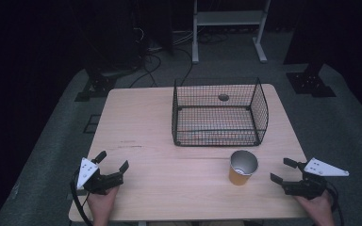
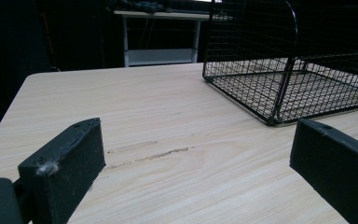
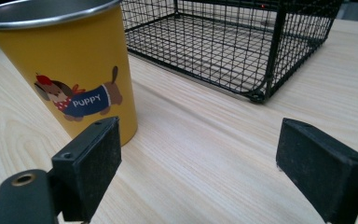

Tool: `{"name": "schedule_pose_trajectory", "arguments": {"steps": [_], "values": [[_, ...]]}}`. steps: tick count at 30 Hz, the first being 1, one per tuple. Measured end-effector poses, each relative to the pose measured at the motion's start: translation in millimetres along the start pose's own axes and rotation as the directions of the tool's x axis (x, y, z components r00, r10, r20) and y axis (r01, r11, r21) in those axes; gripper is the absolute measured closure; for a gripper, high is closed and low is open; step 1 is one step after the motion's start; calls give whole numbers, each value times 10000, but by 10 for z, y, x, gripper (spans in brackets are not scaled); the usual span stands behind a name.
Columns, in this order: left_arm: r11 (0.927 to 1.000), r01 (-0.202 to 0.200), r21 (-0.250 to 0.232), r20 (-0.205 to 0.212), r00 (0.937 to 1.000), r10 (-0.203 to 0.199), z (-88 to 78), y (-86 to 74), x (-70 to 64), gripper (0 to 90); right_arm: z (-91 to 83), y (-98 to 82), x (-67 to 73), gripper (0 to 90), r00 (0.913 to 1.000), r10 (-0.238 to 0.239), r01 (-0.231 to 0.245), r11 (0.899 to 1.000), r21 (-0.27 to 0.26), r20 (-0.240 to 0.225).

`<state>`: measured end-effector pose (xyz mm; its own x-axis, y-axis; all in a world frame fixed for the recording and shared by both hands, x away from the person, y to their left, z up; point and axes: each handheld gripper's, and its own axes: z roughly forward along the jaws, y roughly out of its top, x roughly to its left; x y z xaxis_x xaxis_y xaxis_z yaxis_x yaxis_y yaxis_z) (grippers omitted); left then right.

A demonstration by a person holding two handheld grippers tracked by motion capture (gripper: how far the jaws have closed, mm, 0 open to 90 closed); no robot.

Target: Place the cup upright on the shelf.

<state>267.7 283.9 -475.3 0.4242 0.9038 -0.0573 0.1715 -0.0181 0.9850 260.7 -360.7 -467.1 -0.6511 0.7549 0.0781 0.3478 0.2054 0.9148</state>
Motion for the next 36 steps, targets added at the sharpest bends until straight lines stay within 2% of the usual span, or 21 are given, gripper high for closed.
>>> {"name": "schedule_pose_trajectory", "arguments": {"steps": [9,23,26,28,31,36], "values": [[10000,-56,70,108,9999,56,2,-4,-17,24,13,30,52,132,9991,-306,307,9995,16,-291],[9999,145,42,214,9997,-146,-20,-18,-3,24,-12,149,323,127,9900,-818,800,9966,-202,-1152],[9999,145,17,277,9995,-145,-16,-16,-1,24,39,183,429,125,9862,-1003,980,9949,-239,-1318],[9999,146,17,294,9995,-146,-15,-15,0,24,58,188,451,125,9851,-1043,1023,9945,-217,-1366],[9999,150,-7,314,9994,-150,-12,-13,0,24,123,198,526,113,9818,-1249,1259,9920,-25,-1432],[9999,130,-17,353,9993,-129,-5,-10,2,24,213,240,576,91,9809,-1146,1157,9933,-21,-1569]]}}
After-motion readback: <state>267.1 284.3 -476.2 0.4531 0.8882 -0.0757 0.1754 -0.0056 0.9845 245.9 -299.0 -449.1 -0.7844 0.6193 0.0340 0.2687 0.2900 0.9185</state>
